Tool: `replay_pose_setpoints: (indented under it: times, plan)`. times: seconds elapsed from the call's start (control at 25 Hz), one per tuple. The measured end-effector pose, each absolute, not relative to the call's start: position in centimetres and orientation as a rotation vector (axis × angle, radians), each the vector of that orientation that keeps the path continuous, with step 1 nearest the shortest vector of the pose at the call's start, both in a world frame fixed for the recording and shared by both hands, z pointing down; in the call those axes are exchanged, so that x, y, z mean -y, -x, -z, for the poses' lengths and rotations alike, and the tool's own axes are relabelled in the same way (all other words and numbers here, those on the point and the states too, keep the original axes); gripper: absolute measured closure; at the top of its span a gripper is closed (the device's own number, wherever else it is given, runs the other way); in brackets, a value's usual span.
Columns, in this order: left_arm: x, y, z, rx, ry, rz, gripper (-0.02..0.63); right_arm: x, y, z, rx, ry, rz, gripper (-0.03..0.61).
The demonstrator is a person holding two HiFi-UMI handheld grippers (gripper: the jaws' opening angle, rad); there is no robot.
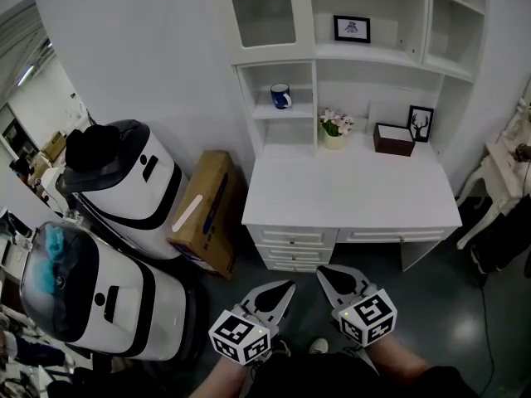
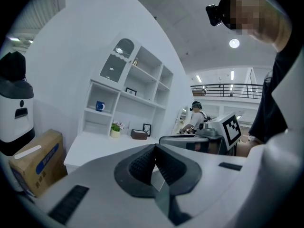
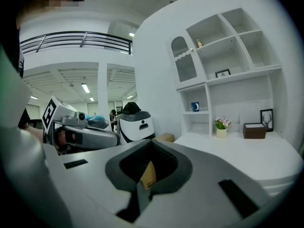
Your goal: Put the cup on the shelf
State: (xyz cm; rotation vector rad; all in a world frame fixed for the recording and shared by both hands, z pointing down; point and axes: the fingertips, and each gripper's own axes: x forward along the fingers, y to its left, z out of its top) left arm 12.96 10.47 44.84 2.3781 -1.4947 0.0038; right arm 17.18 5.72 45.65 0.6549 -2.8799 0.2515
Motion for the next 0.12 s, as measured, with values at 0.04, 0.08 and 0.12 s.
replay_pose_setpoints:
  times: [0.04, 0.08, 0.12]
  plan:
    - [-10.42, -13.11, -44.79, 1.495, -2.379, -0.002, 0.609, -5.69, -17.29, -45.65, 2.881, -0.654, -0.251, 0.575]
    - [-10.35, -13.28, -44.75, 1.494, -2.380, 0.000, 0.609, -5.64, -17.40, -45.65, 2.882, -0.653, -0.251, 0.575]
    - [-10.28, -13.44, -44.69, 1.494, -2.381, 0.002, 0.609, -5.58, -17.50, -45.66, 2.882, -0.652, -0.251, 0.575]
